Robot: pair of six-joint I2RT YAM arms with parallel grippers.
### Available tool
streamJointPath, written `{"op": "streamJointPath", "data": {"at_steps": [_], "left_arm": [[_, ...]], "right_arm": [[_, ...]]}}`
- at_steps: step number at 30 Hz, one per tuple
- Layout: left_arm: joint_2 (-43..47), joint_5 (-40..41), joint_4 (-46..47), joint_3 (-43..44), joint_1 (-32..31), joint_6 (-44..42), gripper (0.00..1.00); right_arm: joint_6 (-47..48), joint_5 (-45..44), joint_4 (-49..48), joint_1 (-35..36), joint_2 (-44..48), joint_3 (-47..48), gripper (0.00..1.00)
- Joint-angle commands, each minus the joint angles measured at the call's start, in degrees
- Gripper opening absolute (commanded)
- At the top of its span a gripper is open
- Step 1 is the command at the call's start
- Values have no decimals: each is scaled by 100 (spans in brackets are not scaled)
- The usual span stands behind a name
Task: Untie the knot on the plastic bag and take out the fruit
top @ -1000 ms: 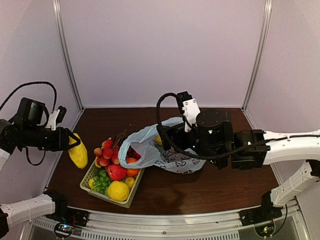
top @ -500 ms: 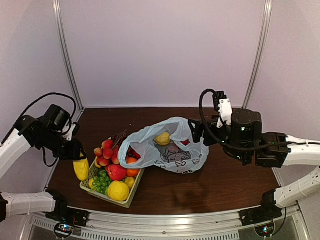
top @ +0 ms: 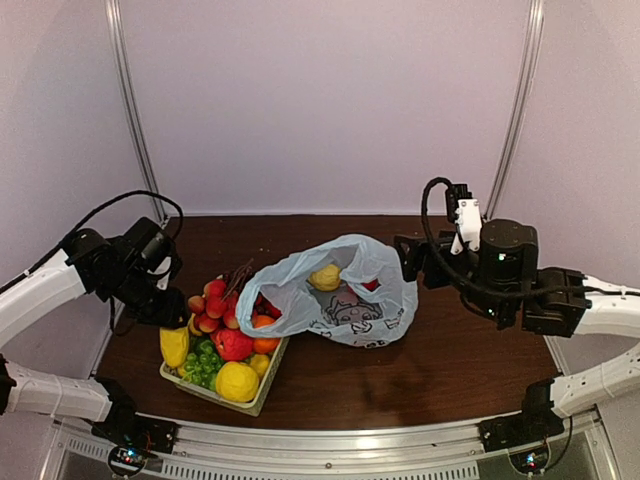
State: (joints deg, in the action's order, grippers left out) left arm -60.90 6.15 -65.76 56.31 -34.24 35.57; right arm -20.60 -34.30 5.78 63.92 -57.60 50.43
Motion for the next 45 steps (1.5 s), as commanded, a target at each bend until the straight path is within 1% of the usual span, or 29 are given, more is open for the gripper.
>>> {"op": "streamJointPath", "data": {"at_steps": [1,10,13,16,19,22,29,37,45], "left_arm": [[3,168,167,-101,-21,162,35],[-11,45,169,-395,-21,185,42],[19,23,173,-385,-21,161,47],[52,-29,169,-384,-21,138,56],[97,-52,170,-384,-21,141,61],[154,-75,174,-384,-21,142,63],[301,-205,170,-359,-21,150,75],[510,-296,108,-345,-21,182,77],[764,-180,8,-309,-21,330,74]], "right_arm": [[-135,110,55,-59,80,-147,99],[-156,117,69,-100,68,-126,99],[-200,122,81,-106,69,-130,99],[-229,116,98,-101,64,-122,99],[-251,117,112,-113,65,-105,99],[-269,112,137,-102,65,-82,99],[-287,108,206,-114,46,-44,99],[-296,93,232,-110,59,-25,99],[-312,119,300,-109,87,1,99]]}}
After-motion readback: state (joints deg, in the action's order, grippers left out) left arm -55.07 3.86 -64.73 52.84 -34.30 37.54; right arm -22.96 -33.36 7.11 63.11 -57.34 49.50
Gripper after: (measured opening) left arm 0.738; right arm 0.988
